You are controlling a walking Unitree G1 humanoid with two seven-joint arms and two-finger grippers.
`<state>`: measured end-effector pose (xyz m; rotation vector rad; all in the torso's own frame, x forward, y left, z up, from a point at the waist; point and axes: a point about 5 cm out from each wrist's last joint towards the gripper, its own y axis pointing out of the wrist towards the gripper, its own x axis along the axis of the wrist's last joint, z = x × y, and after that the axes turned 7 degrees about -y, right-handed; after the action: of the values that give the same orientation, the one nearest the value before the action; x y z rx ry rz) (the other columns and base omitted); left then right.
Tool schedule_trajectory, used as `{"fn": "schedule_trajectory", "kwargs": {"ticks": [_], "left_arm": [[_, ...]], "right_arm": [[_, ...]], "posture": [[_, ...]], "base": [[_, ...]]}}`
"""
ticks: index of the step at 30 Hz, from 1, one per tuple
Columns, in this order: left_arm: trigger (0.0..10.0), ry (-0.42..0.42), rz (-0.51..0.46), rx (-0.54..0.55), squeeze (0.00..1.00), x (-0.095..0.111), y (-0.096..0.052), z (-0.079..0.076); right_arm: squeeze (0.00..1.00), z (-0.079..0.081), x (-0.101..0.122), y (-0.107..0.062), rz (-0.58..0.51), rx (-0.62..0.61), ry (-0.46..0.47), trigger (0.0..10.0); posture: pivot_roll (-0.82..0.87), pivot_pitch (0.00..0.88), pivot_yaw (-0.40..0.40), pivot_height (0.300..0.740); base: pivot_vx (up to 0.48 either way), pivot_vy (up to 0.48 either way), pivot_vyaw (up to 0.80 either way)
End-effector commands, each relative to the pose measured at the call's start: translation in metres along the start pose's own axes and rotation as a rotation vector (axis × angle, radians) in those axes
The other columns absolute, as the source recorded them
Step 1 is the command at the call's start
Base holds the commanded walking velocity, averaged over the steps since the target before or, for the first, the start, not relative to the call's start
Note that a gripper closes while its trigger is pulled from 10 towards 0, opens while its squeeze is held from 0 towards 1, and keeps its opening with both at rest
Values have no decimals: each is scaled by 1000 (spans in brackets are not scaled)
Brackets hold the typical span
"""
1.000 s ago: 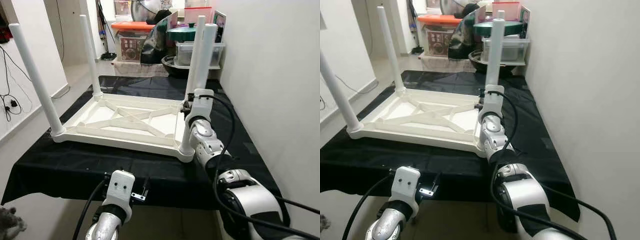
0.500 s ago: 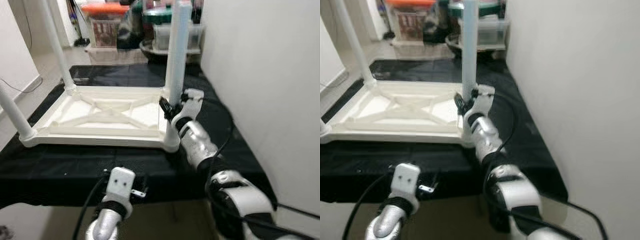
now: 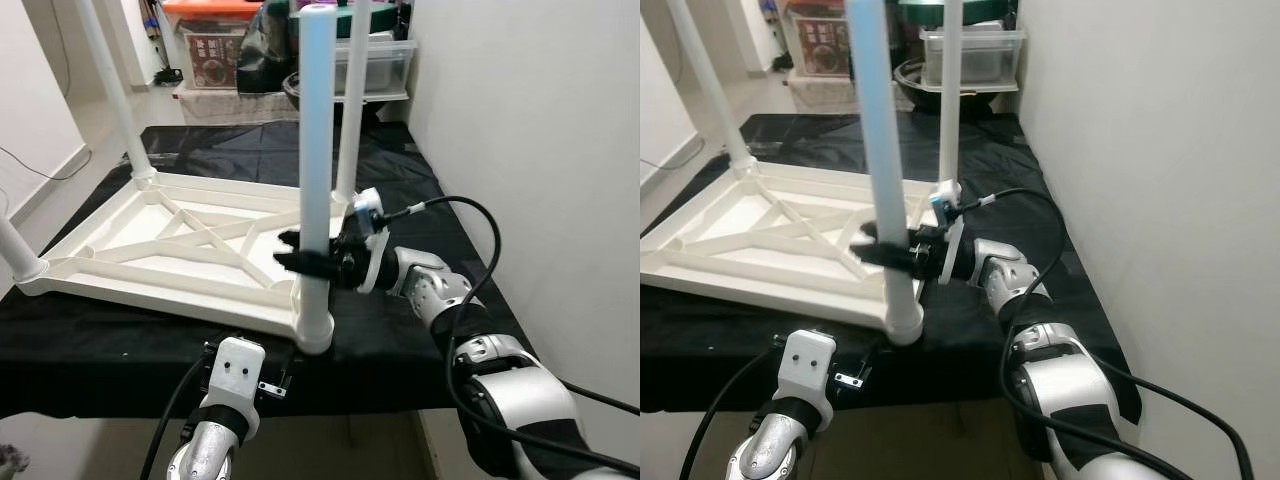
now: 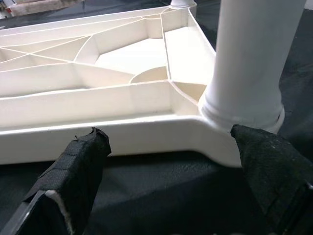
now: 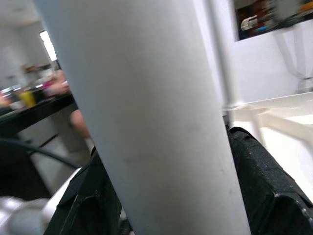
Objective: Building children table
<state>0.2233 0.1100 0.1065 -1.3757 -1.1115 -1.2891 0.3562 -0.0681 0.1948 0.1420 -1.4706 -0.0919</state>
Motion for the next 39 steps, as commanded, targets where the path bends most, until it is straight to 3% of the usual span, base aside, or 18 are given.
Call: {"fn": "schedule_trajectory", "kwargs": {"ticks": [1, 2, 4, 9, 12, 13, 16, 17, 20, 22, 25, 27, 30, 31, 32, 36, 37, 39], "left_arm": [[10000, 7, 5, 3, 0, -1, -1, 1], [10000, 7, 5, 3, 0, -1, 0, 0], [10000, 7, 5, 3, 0, -1, 0, 0], [10000, 6, 4, 2, 0, -1, 0, -1], [10000, 5, 5, 4, 0, -1, -1, -1], [10000, 5, 5, 4, 0, -1, -1, -1], [10000, 4, 7, 3, 0, -1, -1, -1], [10000, 4, 7, 3, 0, -1, -1, -1], [10000, 5, 10, 0, 0, -2, -1, -1], [10000, 5, 10, 0, 0, -2, -1, -1], [10000, 6, 12, -1, 0, -2, -1, -1], [10000, 5, 12, 1, 0, -2, 0, 0], [10000, 5, 11, 2, 0, -2, 0, -1], [10000, 5, 11, 3, 0, -2, 0, 0], [10000, 5, 11, 4, 0, -2, 0, 0], [10000, 6, 13, 4, 0, -3, 0, 0], [10000, 6, 14, 4, 0, -3, 0, 0], [10000, 6, 13, 4, 0, -3, 0, 0]], "right_arm": [[0, 3, 0, 9, 24, 71, 5, 10000], [0, 3, -1, 13, 41, 73, 0, 0], [0, 3, -3, 16, 54, 65, -11, 0], [0, -11, -1, 25, 39, -194, -92, 0], [0, -35, 10, 13, 3, -697, -147, 0], [0, -35, 10, 13, 3, -697, -147, 0], [0, -51, 21, -20, -31, -1169, -169, 0], [0, -51, 21, -20, -31, -1169, -169, 0], [0, -54, 27, -64, -24, -1624, -181, 0], [0, -54, 27, -64, -24, -1624, -181, 0], [0, -52, 23, -71, -36, -1765, -159, 0], [0, -49, 18, -68, -40, -1864, -154, 0], [0, -49, 15, -56, -59, -1865, -129, 0], [0, -49, 18, -46, -95, -1815, -136, 10000], [1000, -49, 22, -37, -130, -1759, -146, 10000], [1000, -49, 42, -19, -233, -1625, -211, 10000], [0, -49, 48, -15, -280, -1556, -195, 10000], [0, -50, 59, -9, -353, -1415, -166, 10000]], "posture": [[7, 0, -20, 734], [7, 0, -20, 734], [6, 0, -20, 734], [10, 0, -25, 734], [4, 0, -20, 734], [4, 0, -20, 734], [1, 0, -17, 734], [1, 0, -17, 734], [-5, 0, -16, 734], [-5, 0, -16, 734], [-7, 0, -12, 734], [-4, 0, -19, 734], [-2, 0, -21, 734], [-2, 0, -21, 734], [-2, 0, -21, 734], [-2, 0, -22, 734], [-2, 0, -22, 734], [-2, 0, -22, 734]], "base": [[0, 0, 0], [0, 0, 0], [0, 0, 0], [0, 0, 0], [0, 0, 0], [0, 0, 0], [0, 0, 0], [0, 0, 0], [0, 0, 0], [0, 0, 0], [0, 0, 0], [0, 0, 0], [0, 0, 0], [0, 0, 0], [0, 0, 0], [0, 0, 0], [0, 0, 0], [0, 0, 0]]}}
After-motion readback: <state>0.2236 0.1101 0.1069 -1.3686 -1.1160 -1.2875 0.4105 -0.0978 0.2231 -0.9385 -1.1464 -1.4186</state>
